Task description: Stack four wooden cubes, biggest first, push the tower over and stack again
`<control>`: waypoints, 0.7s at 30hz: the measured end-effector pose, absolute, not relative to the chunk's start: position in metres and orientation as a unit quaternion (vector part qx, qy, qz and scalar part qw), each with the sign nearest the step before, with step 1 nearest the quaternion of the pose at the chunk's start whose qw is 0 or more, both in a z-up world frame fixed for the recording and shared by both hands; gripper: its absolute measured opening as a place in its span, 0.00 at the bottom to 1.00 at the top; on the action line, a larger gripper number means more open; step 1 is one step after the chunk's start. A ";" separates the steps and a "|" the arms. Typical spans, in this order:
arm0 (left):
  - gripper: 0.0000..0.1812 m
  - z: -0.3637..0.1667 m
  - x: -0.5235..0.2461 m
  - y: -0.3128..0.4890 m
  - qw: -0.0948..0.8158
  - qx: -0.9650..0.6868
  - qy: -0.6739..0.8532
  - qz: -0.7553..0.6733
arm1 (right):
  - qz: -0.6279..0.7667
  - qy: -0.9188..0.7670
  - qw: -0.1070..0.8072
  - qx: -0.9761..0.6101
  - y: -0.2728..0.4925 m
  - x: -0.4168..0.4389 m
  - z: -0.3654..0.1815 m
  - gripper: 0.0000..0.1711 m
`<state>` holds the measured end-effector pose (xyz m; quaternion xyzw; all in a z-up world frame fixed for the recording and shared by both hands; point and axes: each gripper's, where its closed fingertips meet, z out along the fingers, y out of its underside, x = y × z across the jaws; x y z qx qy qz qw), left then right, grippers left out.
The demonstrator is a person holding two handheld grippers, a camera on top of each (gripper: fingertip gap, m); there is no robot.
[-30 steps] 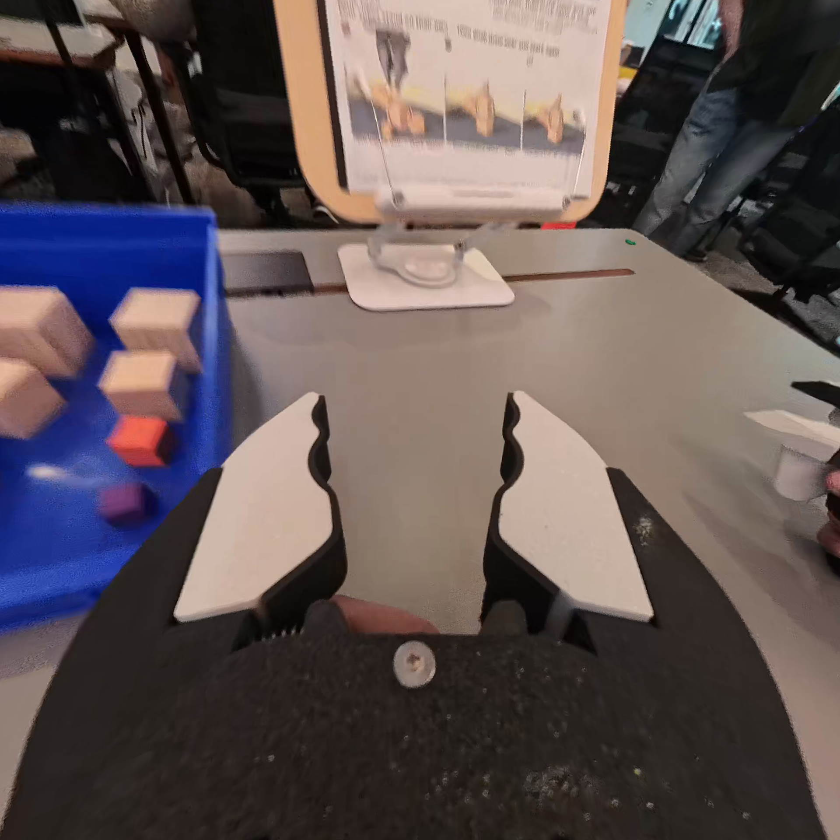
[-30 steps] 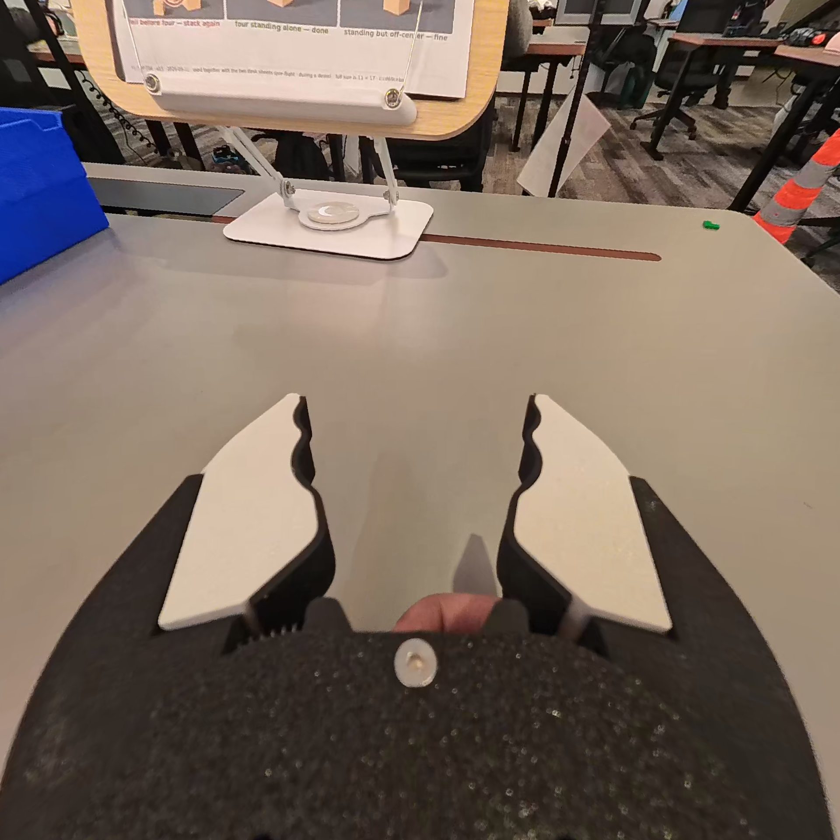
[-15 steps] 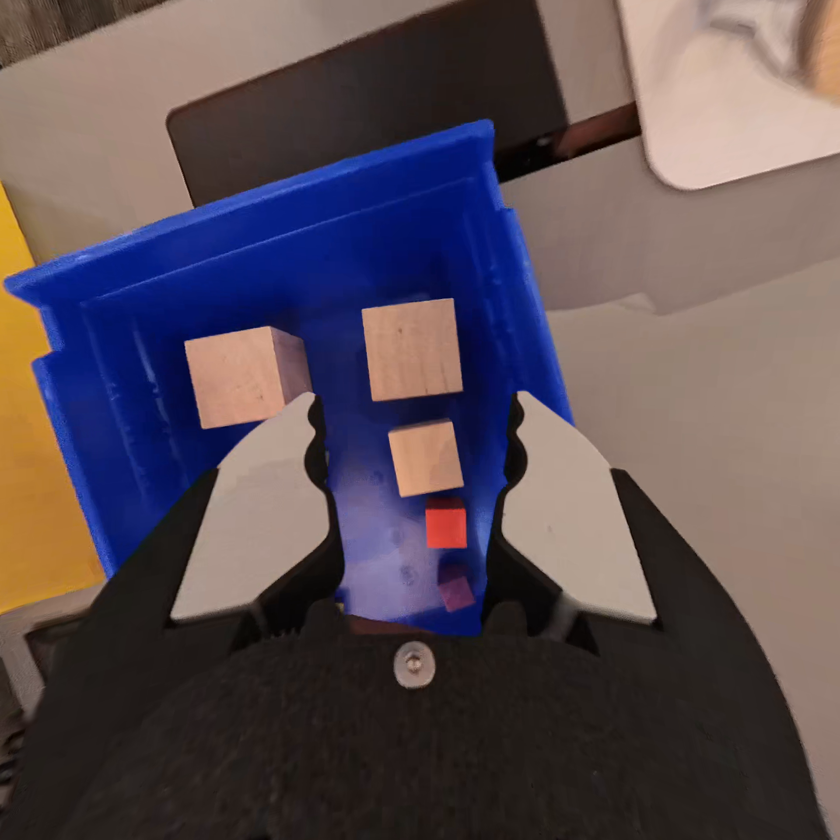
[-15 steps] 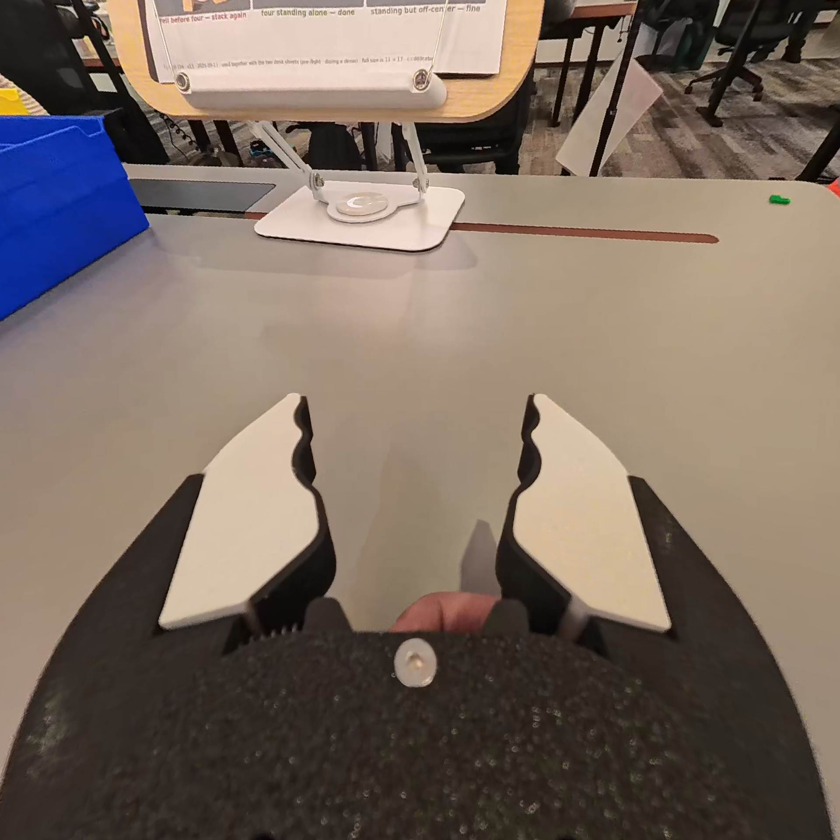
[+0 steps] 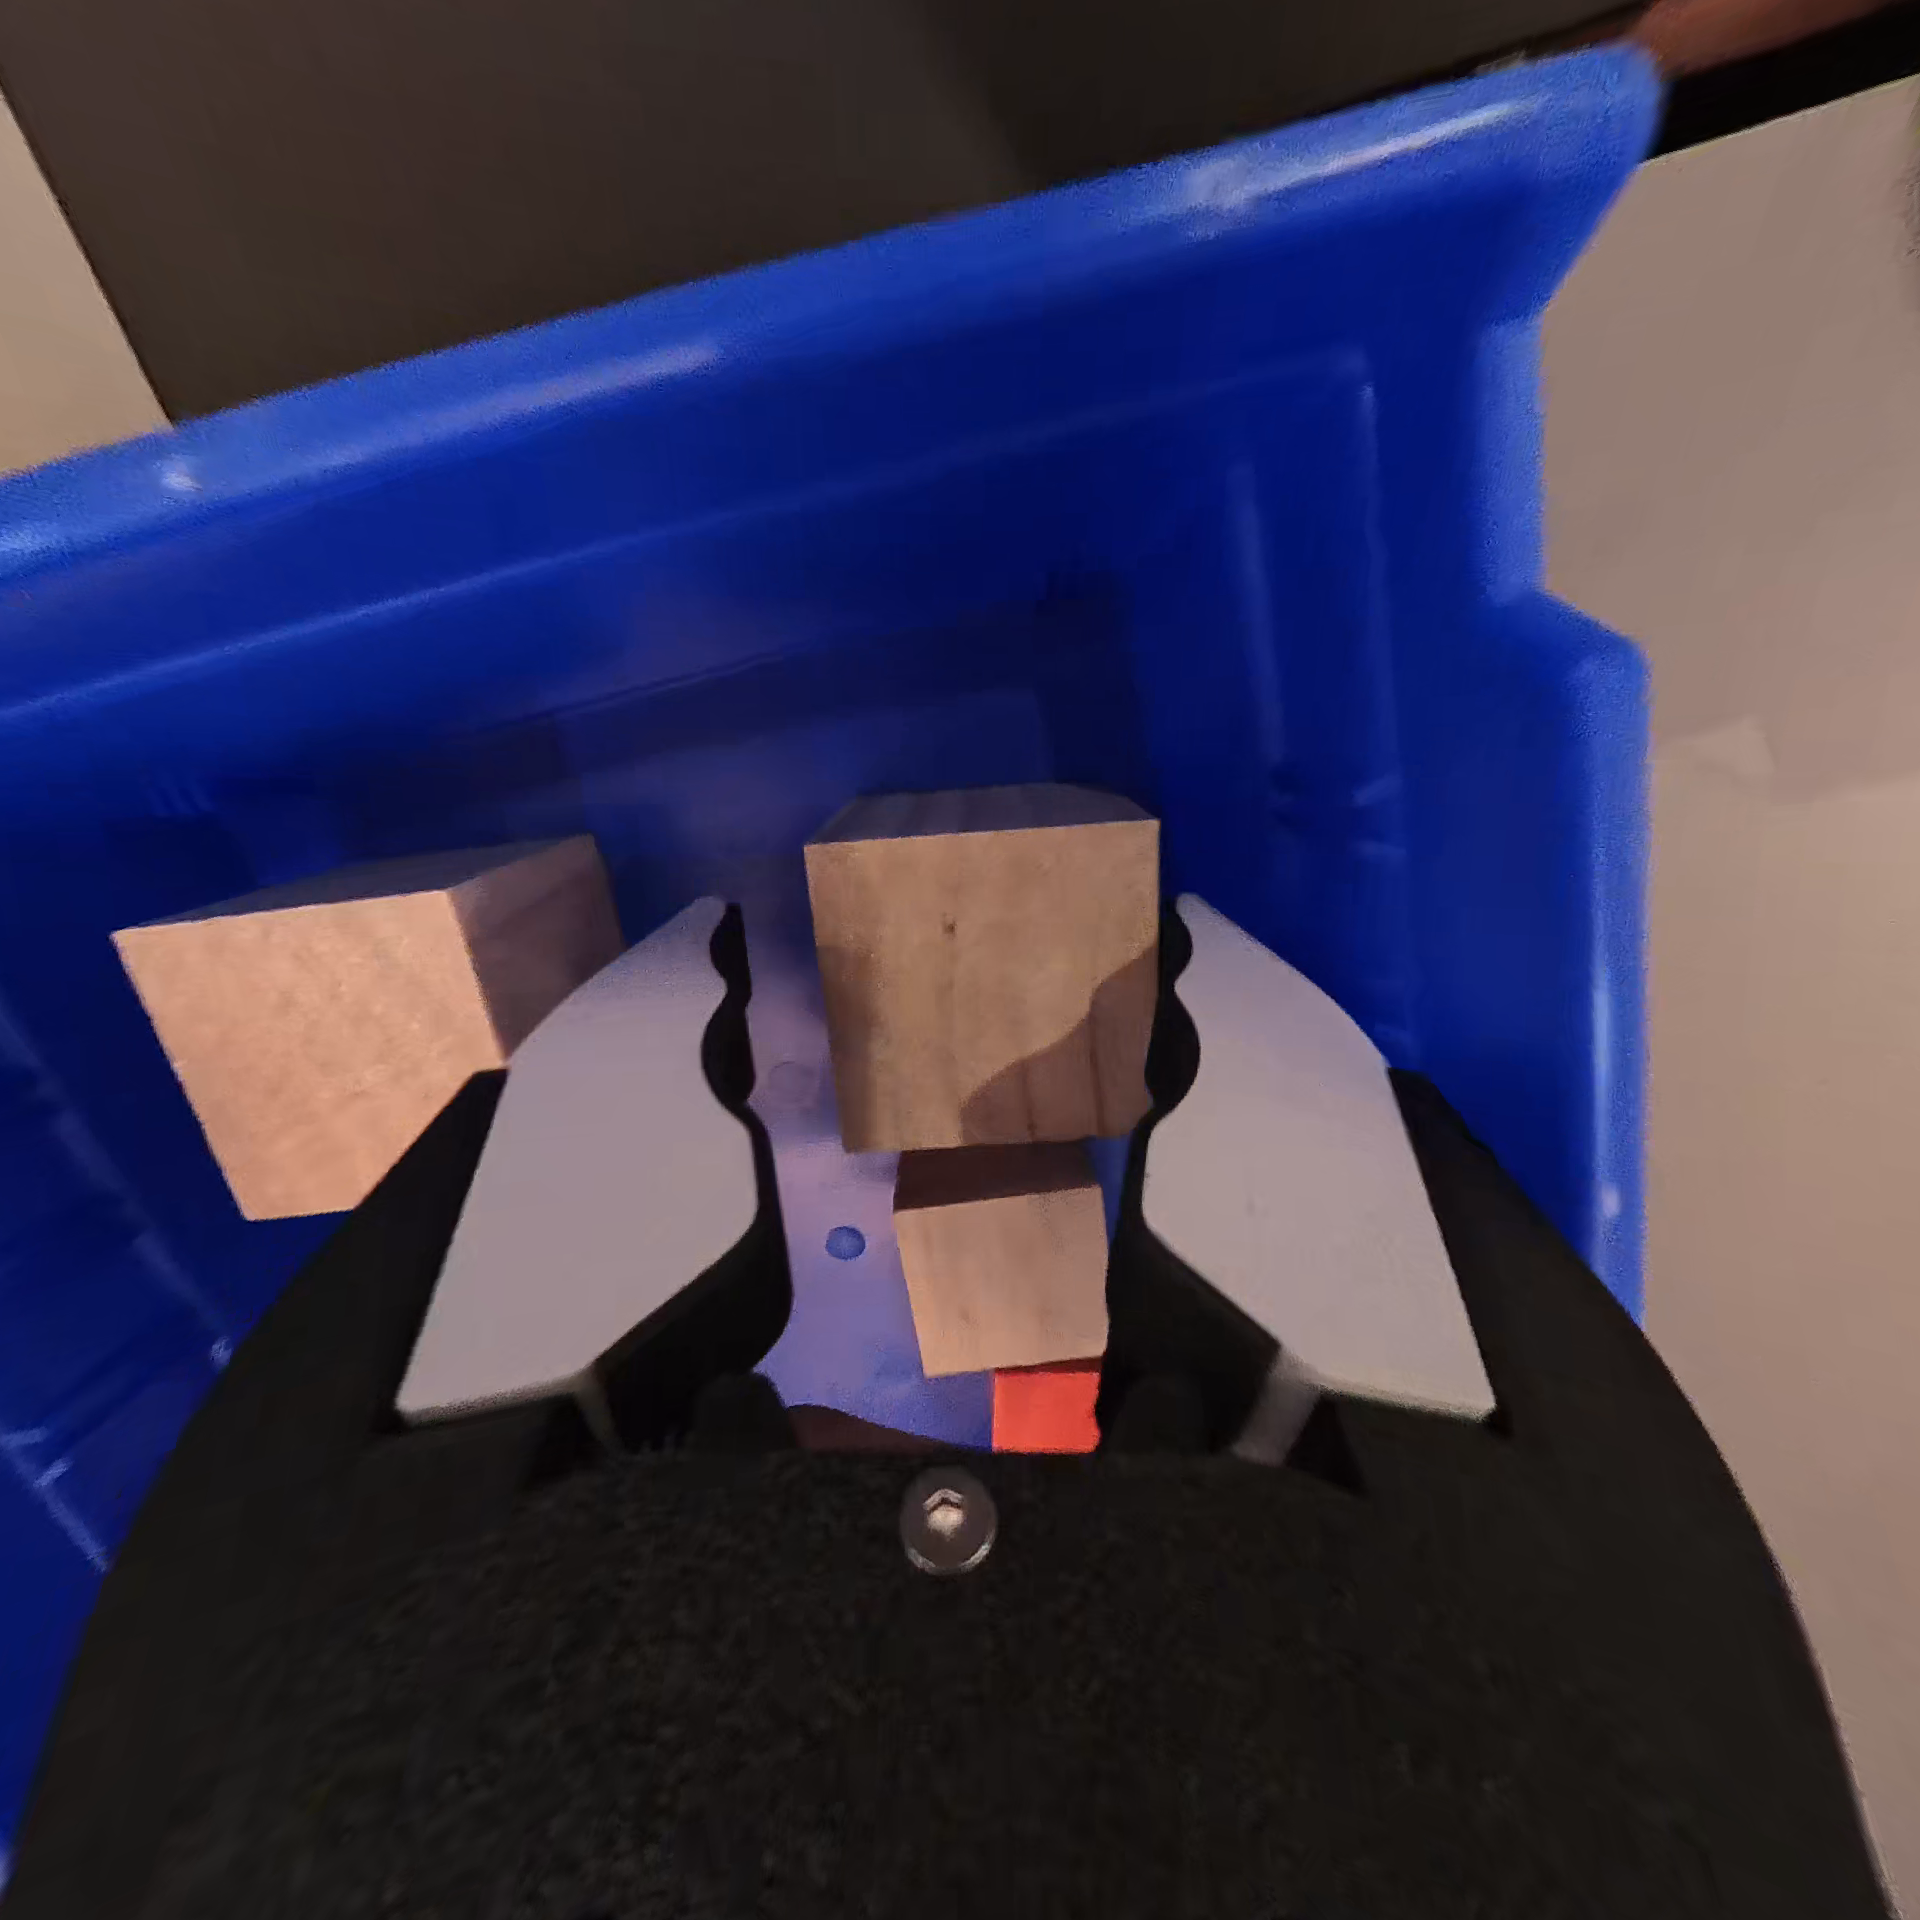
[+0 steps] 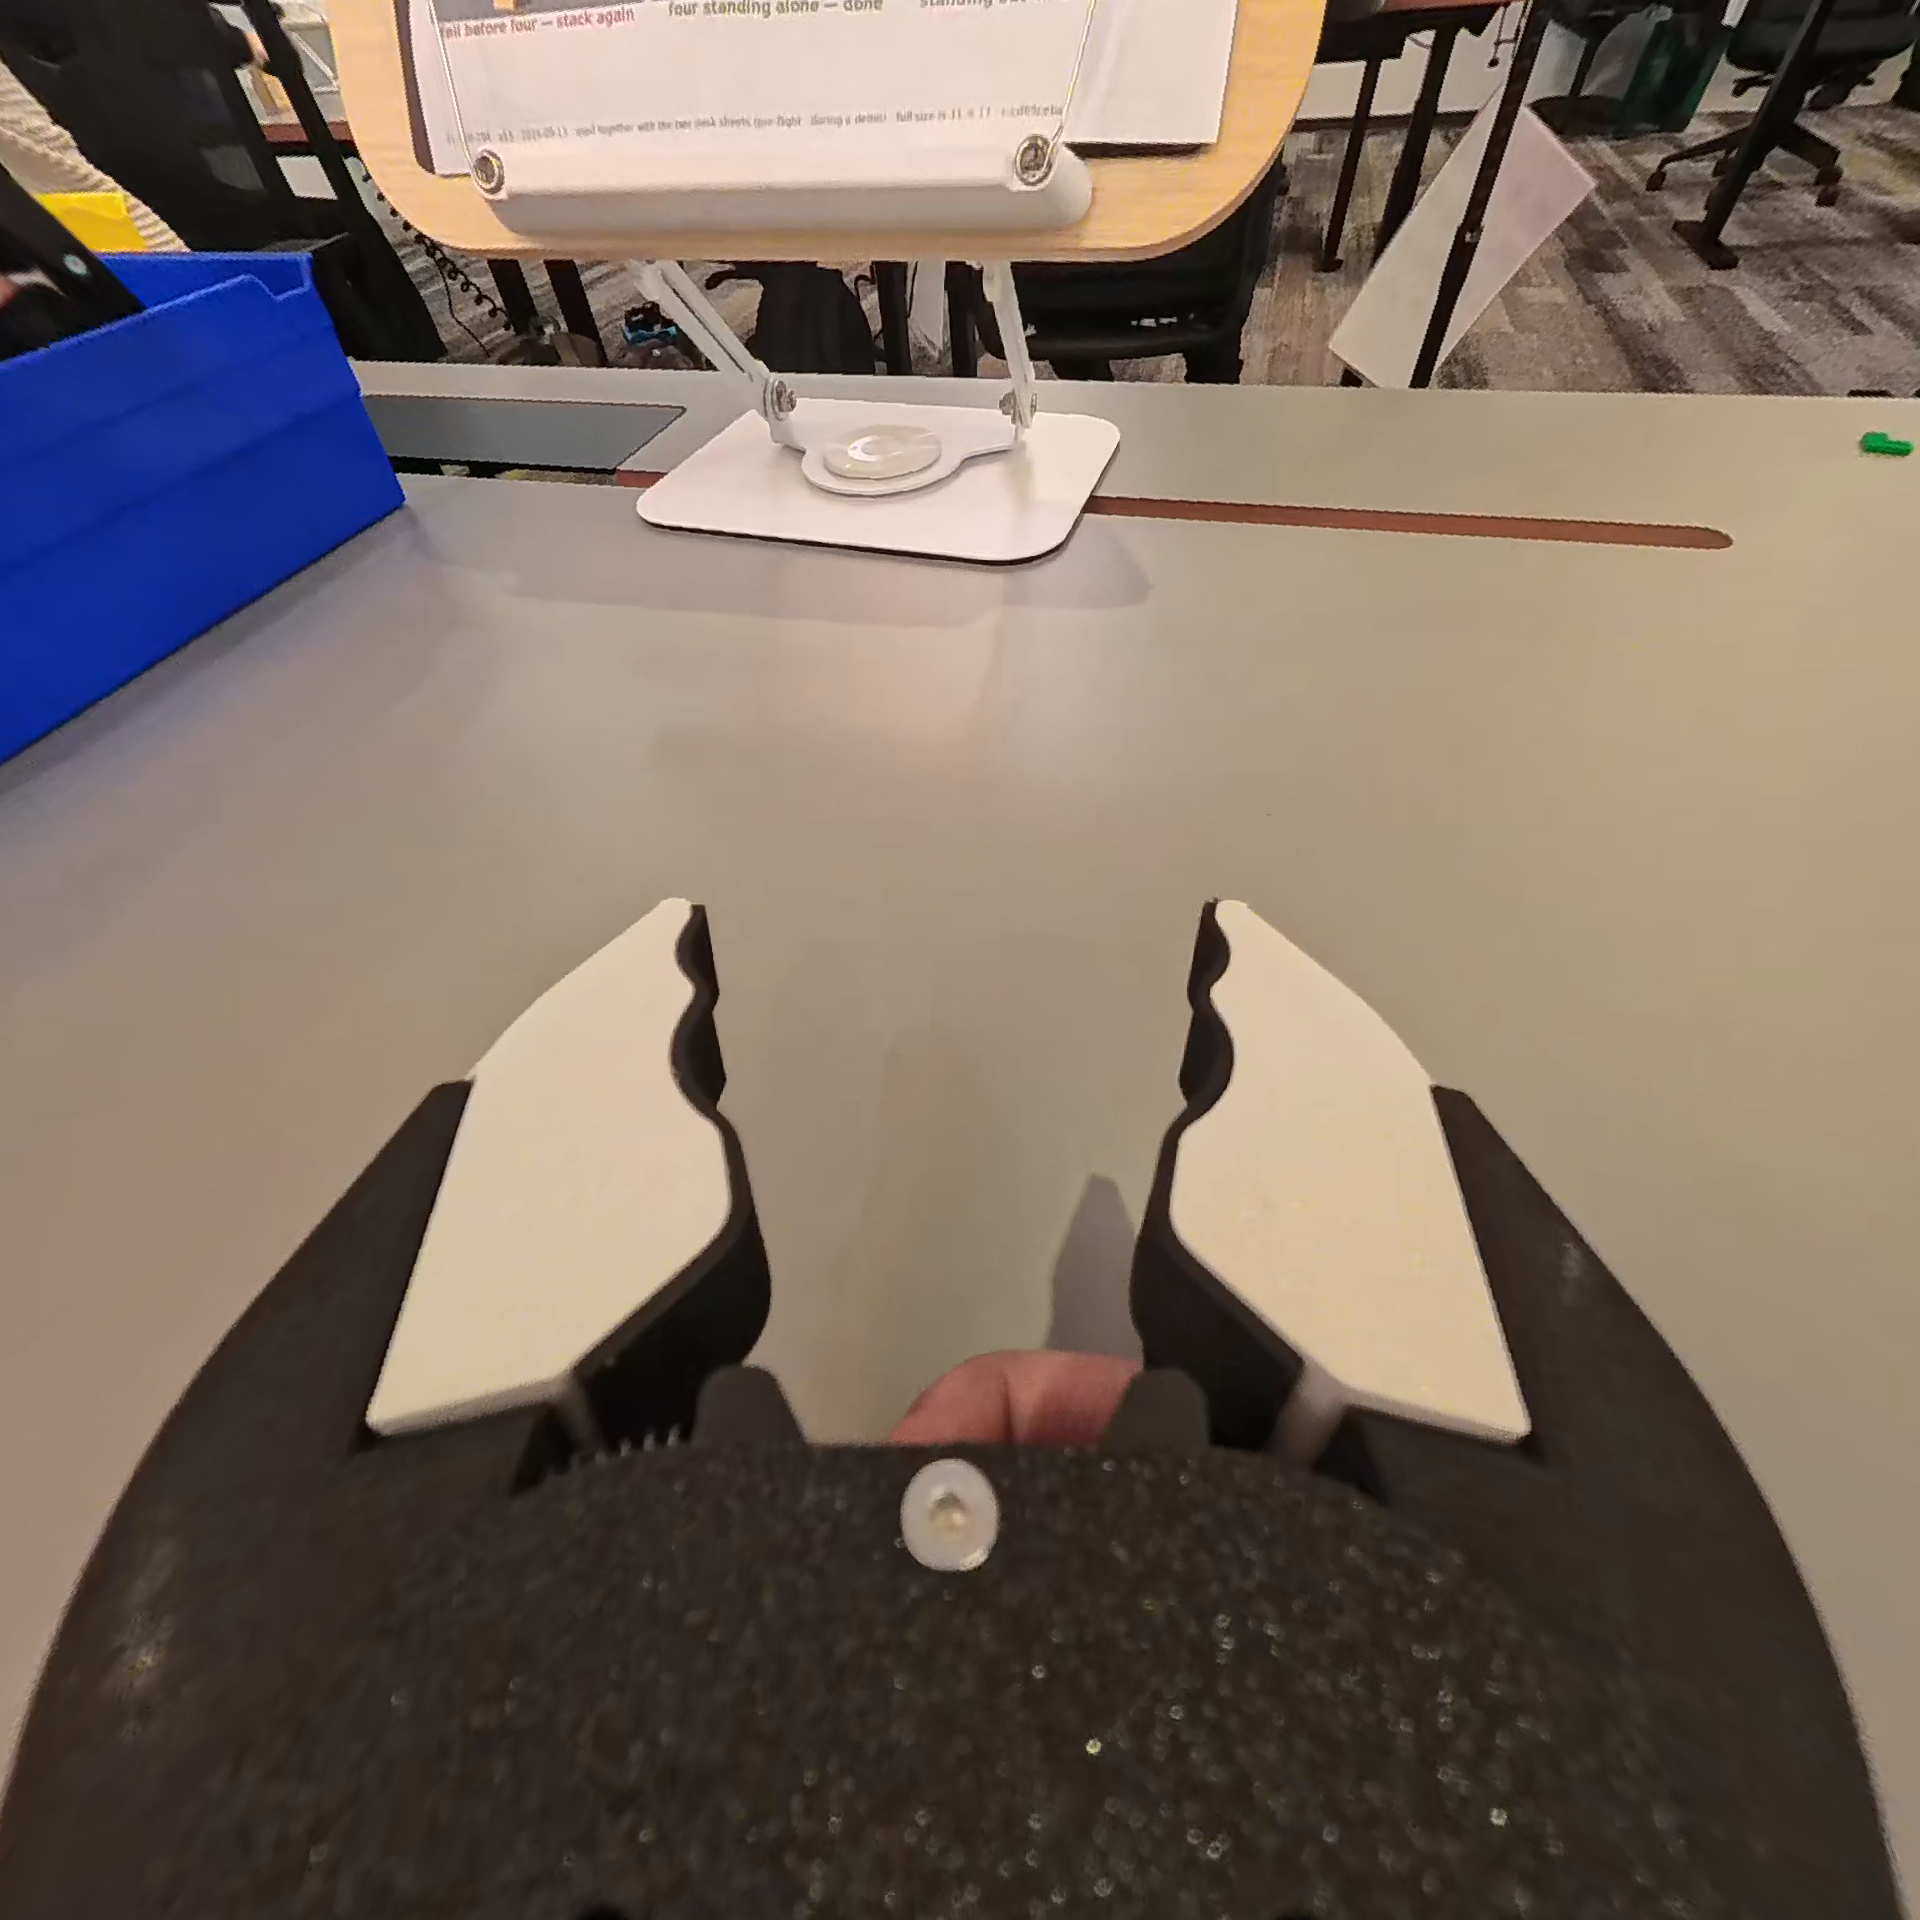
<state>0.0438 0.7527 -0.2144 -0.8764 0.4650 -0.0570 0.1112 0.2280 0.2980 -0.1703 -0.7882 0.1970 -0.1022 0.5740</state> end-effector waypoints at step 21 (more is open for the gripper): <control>0.33 -0.093 0.018 0.735 0.347 -0.824 0.419 -0.158 | -0.114 0.176 0.583 -0.785 0.299 0.222 -0.160 0.49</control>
